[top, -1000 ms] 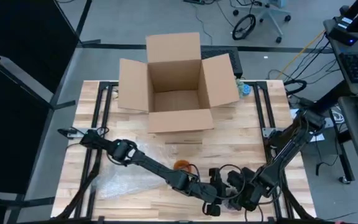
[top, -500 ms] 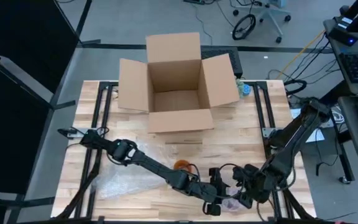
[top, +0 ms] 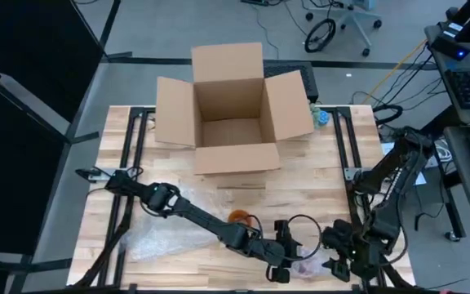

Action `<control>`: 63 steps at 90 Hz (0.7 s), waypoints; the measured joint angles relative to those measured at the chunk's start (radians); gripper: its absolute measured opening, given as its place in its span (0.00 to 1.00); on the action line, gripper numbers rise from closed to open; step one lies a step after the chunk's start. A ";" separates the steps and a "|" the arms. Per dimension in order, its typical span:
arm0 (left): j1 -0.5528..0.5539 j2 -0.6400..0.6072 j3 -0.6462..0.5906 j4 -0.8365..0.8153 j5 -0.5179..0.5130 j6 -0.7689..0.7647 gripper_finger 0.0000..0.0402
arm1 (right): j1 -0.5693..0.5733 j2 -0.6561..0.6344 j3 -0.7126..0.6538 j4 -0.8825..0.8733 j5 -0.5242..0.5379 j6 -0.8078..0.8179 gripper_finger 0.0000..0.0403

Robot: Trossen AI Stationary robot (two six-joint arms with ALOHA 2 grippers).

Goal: Wrap mug
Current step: Wrap the pink mug with the transparent bubble wrap

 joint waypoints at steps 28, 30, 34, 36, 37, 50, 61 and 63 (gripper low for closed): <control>0.000 0.000 0.000 0.001 0.005 0.000 0.38 | 0.061 0.062 0.000 -0.091 0.042 0.059 0.68; 0.000 0.000 0.000 0.001 0.005 0.000 0.38 | 0.058 0.069 0.000 -0.086 0.044 0.052 0.67; 0.000 0.000 0.000 0.001 0.005 0.000 0.38 | 0.051 0.086 0.000 -0.084 0.041 0.037 0.64; 0.000 0.000 0.000 0.001 0.005 0.000 0.38 | 0.047 0.092 -0.001 -0.081 0.038 0.030 0.62; 0.000 0.000 0.000 0.001 0.005 0.000 0.38 | 0.047 0.095 -0.001 -0.079 0.037 0.026 0.61; -0.001 0.000 0.000 0.001 0.005 0.000 0.38 | 0.039 0.098 -0.001 -0.009 0.047 -0.023 0.40; -0.001 0.000 0.000 0.002 0.005 0.000 0.38 | 0.030 0.082 0.000 0.025 0.078 -0.051 0.20; -0.001 0.000 0.000 0.001 0.005 0.000 0.38 | 0.028 0.082 0.000 0.029 0.086 -0.056 0.16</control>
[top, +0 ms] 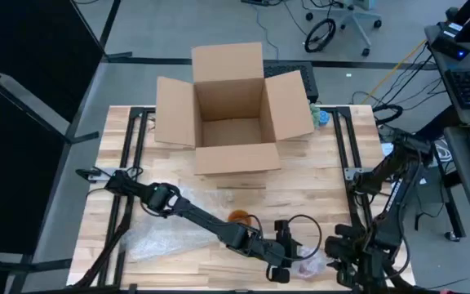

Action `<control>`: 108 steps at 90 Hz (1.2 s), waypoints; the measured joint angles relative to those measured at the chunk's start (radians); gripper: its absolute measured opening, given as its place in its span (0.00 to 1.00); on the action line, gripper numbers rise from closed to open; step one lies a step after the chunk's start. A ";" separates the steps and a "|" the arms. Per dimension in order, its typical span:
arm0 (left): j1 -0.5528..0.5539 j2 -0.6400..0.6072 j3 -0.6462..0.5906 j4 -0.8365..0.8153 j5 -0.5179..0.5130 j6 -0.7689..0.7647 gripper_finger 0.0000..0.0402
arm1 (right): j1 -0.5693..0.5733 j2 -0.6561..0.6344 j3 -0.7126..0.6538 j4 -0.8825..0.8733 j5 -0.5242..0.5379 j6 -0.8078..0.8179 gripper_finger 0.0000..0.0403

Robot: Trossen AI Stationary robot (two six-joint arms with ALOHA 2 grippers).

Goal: Wrap mug
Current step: Wrap the pink mug with the transparent bubble wrap

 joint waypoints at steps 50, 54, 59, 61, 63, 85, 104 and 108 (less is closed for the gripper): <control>0.000 0.000 0.000 -0.001 0.000 0.000 0.38 | -0.109 -0.003 0.000 0.107 0.114 -0.143 0.11; 0.000 0.000 0.000 -0.002 0.000 0.000 0.38 | -0.118 -0.002 0.000 0.124 0.114 -0.167 0.11; -0.001 0.000 0.000 -0.005 0.000 0.001 0.38 | -0.131 0.005 0.000 0.143 0.114 -0.192 0.11; -0.001 0.000 0.000 -0.005 0.000 0.001 0.38 | -0.135 0.009 0.000 0.148 0.114 -0.201 0.11; -0.001 0.000 0.000 -0.005 0.000 0.001 0.38 | -0.140 0.015 0.000 0.151 0.114 -0.207 0.11; 0.000 0.001 0.000 0.002 -0.001 -0.001 0.38 | -0.175 0.082 0.005 0.163 0.087 -0.204 0.11; 0.000 0.001 0.000 0.001 0.000 -0.001 0.38 | -0.178 0.089 0.005 0.174 0.042 -0.175 0.14; 0.000 0.001 0.000 0.001 0.000 -0.001 0.38 | -0.178 0.094 0.005 0.179 0.037 -0.176 0.16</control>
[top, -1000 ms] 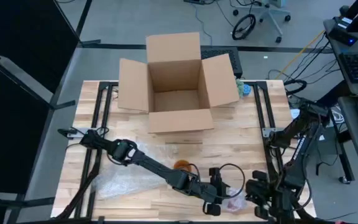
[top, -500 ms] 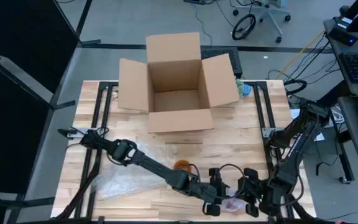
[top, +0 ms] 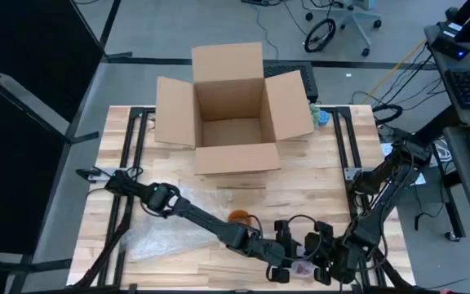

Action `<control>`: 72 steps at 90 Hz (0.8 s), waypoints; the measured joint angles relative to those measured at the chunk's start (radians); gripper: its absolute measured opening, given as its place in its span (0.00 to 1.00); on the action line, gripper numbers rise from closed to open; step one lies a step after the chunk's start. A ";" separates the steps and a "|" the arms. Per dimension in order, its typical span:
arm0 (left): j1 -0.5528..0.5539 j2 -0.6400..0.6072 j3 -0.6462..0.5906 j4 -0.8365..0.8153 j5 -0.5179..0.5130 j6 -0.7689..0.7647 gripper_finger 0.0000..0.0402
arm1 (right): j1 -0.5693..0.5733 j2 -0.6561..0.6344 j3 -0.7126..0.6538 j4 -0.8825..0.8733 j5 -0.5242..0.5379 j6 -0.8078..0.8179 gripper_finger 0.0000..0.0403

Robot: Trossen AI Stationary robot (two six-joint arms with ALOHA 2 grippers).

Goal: Wrap mug
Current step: Wrap the pink mug with the transparent bubble wrap

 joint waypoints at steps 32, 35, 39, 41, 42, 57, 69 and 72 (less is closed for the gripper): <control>-0.007 -0.030 -0.003 0.012 -0.057 0.007 0.38 | -0.004 0.004 -0.002 0.015 -0.008 -0.031 0.30; -0.007 -0.033 -0.002 0.023 -0.067 0.007 0.38 | -0.004 0.004 -0.002 0.015 -0.008 -0.032 0.30; -0.008 -0.034 0.007 0.022 -0.083 0.006 0.38 | -0.004 0.004 -0.002 0.015 -0.008 -0.033 0.29; -0.008 -0.034 0.013 0.024 -0.088 0.006 0.38 | -0.004 0.004 -0.002 0.015 -0.008 -0.033 0.29; -0.008 -0.034 0.014 0.026 -0.089 0.005 0.38 | -0.004 0.004 -0.002 0.016 -0.008 -0.033 0.29; -0.005 -0.036 0.016 0.010 -0.100 0.004 0.38 | -0.004 0.005 -0.003 0.016 -0.008 -0.032 0.26; -0.003 -0.018 0.016 -0.010 -0.102 0.002 0.38 | -0.004 0.005 -0.004 0.018 -0.009 -0.031 0.26; -0.003 -0.011 0.015 -0.012 -0.102 0.001 0.38 | -0.004 0.005 -0.004 0.023 -0.009 -0.031 0.26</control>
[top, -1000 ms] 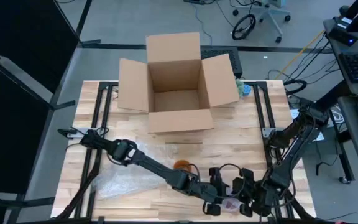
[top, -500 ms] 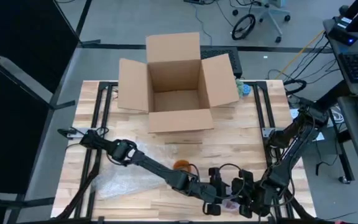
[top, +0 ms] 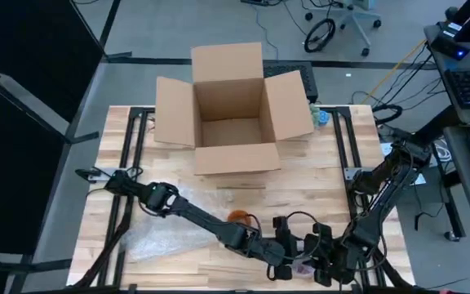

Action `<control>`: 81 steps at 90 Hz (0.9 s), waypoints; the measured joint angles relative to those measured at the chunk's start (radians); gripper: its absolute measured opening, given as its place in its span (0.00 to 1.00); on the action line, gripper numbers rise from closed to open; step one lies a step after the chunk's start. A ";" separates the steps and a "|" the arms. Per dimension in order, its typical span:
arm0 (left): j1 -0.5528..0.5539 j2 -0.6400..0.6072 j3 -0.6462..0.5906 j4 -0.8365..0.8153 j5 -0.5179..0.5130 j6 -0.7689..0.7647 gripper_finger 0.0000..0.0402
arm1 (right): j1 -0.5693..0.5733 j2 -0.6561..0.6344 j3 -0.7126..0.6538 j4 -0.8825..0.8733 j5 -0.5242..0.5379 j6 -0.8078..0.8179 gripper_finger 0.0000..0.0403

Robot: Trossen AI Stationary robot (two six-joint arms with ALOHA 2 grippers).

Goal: Wrap mug
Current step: Wrap the pink mug with the transparent bubble wrap

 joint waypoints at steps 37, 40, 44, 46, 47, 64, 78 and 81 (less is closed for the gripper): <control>0.001 0.029 0.003 0.016 0.006 -0.005 0.38 | -0.007 -0.033 -0.004 0.039 -0.067 0.040 0.28; 0.002 0.029 0.003 0.015 0.007 -0.005 0.38 | -0.007 -0.046 -0.005 0.034 -0.072 0.046 0.29; 0.002 0.029 0.003 0.011 0.007 -0.005 0.38 | -0.006 -0.066 -0.005 0.030 -0.077 0.048 0.30; 0.002 0.029 0.003 0.011 0.007 -0.005 0.38 | -0.006 -0.075 -0.005 0.030 -0.077 0.048 0.31; 0.002 0.029 0.003 0.011 0.007 -0.005 0.38 | -0.006 -0.079 -0.005 0.030 -0.077 0.049 0.32; 0.002 0.030 0.003 0.010 0.008 -0.002 0.38 | -0.015 -0.118 -0.005 0.014 -0.086 0.051 0.40; 0.002 0.030 0.002 0.011 0.008 -0.002 0.38 | -0.033 -0.179 -0.004 -0.077 -0.104 0.051 0.47; 0.002 0.030 0.002 0.012 0.008 -0.001 0.38 | -0.036 -0.195 -0.004 -0.092 -0.104 0.050 0.47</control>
